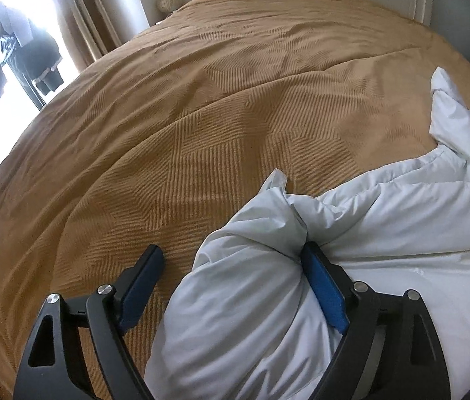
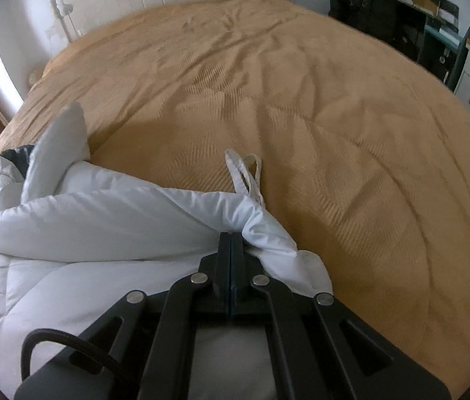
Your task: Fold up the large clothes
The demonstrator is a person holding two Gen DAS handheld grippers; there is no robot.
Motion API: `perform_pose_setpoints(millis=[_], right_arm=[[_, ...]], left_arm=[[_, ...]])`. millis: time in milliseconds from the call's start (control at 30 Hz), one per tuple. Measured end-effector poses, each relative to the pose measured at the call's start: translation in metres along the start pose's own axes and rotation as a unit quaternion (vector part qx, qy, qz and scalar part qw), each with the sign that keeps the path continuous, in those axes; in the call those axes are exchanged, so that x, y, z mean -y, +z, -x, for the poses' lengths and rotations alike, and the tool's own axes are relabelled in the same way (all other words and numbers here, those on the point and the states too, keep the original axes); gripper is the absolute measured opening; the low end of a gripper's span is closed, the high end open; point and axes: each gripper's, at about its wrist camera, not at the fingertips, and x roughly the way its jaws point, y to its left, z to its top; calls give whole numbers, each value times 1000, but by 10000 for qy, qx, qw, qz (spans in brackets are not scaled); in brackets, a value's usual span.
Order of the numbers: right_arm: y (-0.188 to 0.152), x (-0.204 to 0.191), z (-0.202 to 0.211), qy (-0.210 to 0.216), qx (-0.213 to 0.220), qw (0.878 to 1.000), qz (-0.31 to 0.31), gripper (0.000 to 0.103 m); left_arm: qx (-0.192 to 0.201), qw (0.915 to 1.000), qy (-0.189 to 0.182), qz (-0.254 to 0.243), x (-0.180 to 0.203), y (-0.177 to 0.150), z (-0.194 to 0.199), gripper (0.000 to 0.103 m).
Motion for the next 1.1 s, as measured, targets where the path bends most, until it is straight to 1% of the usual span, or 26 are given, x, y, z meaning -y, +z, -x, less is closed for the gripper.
perform_pose_setpoints(millis=[33,67,100,133,167,233,300,333,367,433,533,567,600,633,667,733,767,800,833,867,900,933,967,1000,1067,1100], right_arm=[[2,-3,-1,-68,-77,9999,36,0],[5,-6,1,-171,-132,9997,130,0],[8,-9,5,-275,-141,9992,237,0],[12,-12,13,-373,-131,9987,329,0],[16,-17,30,-405,-55,9983,409,0],[16,-25,65,-251,234,9981,504,5],[7,-40,108,-16,536,9965,647,13],[1,-47,124,95,614,9955,715,20],[-14,-58,147,306,740,9935,812,31],[-36,-73,166,508,806,9903,1009,45],[-79,-89,169,547,631,9885,1257,45],[-89,-88,159,555,403,9899,1239,44],[-100,-85,146,566,148,9916,1152,42],[-107,-79,132,545,-54,9927,1075,41],[-115,-72,119,449,-134,9935,1034,39],[-119,-48,110,215,-29,9969,754,39],[-114,-27,109,-15,2,9988,493,37],[-111,-11,110,-67,-6,9995,295,32],[-108,5,110,28,-43,10000,73,16],[-105,22,108,260,-177,9993,-199,10],[-102,28,107,364,-269,9985,-304,10],[-100,29,111,378,-301,9982,-347,11],[-99,22,120,314,-242,9988,-302,16],[-99,12,129,402,-151,9989,-190,18],[-106,-10,144,709,26,9975,-5,21],[-111,-25,150,882,48,9960,107,22]], left_arm=[[-22,10000,50,-71,1,3,4,85],[-41,9999,61,-91,-1,6,9,81],[-81,10000,-20,-25,-4,10,19,68],[-82,9995,-258,166,-11,14,35,62],[-15,9986,-423,311,-16,16,50,59],[381,9951,-755,510,-26,15,98,63],[593,9928,-929,478,-25,4,135,69],[737,9909,-1060,375,-21,-9,157,73],[795,9899,-1146,259,-17,-21,168,80],[817,9909,-1071,15,-6,-46,177,82],[560,9934,-886,-467,14,-88,158,82],[326,9948,-729,-629,20,-102,139,81],[236,9959,-580,-647,19,-113,123,81],[293,9965,-548,-564,13,-119,115,82],[328,9973,-481,-445,5,-122,110,84],[302,9995,-61,-108,-21,-119,102,86],[165,9996,-139,181,-40,-115,96,86],[44,9990,-228,377,-52,-113,91,86],[-10,9986,-189,501,-60,-112,90,85],[-27,9984,-144,555,-65,-110,93,81],[-9,9982,-184,579,-65,-108,103,71],[29,9981,-256,563,-62,-109,112,69],[113,9978,-392,519,-56,-112,123,70],[297,9968,-631,396,-44,-118,142,73],[397,9958,-811,175,-26,-127,153,78],[364,9959,-826,37,-15,-138,152,80]])
